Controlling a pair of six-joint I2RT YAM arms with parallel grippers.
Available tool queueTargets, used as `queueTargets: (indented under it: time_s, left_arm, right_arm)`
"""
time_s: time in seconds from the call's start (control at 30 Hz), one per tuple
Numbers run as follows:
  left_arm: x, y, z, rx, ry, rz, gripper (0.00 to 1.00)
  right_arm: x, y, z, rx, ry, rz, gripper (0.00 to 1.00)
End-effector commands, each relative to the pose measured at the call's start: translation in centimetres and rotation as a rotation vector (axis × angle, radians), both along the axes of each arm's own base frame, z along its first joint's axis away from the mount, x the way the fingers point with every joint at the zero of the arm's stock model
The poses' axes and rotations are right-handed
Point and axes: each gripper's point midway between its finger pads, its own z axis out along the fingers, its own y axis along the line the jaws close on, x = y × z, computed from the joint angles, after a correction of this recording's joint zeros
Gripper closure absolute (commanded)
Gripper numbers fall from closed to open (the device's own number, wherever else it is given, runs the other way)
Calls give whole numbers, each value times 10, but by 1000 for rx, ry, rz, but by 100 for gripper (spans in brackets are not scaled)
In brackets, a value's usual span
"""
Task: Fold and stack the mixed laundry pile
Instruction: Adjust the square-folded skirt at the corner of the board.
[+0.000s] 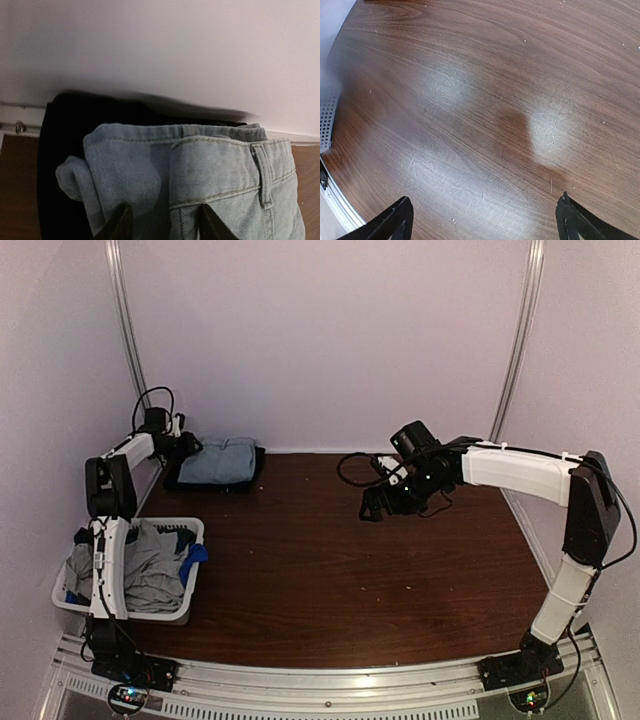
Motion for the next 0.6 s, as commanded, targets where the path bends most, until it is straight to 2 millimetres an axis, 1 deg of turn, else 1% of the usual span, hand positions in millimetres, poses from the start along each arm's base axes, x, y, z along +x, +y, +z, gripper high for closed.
queueTargets:
  time_s: [0.0, 0.07, 0.13, 0.17, 0.2, 0.23, 0.33, 0.43, 0.5, 0.57]
  left_arm:
    - [0, 11, -1, 116, 1, 12, 44]
    - [-3, 12, 13, 144, -4, 18, 34]
    - [-8, 17, 31, 162, -14, 34, 25]
    - [-10, 19, 39, 174, -17, 45, 17]
    - [-13, 20, 55, 182, -34, 50, 8]
    - [-17, 21, 65, 191, -43, 57, 3]
    - [-29, 22, 97, 216, -74, 64, 2]
    - [-46, 23, 128, 227, -89, 73, 2]
    - [-56, 20, 143, 161, -79, 75, 2]
    - [-66, 15, 156, -9, -54, 75, 3]
  right_arm:
    - [-3, 2, 6, 9, -6, 21, 0]
    - [-3, 3, 5, 10, -6, 26, 0]
    - [-2, 4, 6, 13, -9, 31, 0]
    - [-2, 4, 6, 13, -10, 32, 0]
    - [-1, 4, 8, 13, -17, 31, 0]
    - [0, 4, 9, 12, -23, 30, 0]
    - [5, -1, 14, -3, -52, 21, 0]
    - [17, -13, 24, -10, -90, -5, 0]
    - [29, -27, 37, -4, -123, -42, 0]
    - [41, -43, 54, 10, -169, -89, 0]
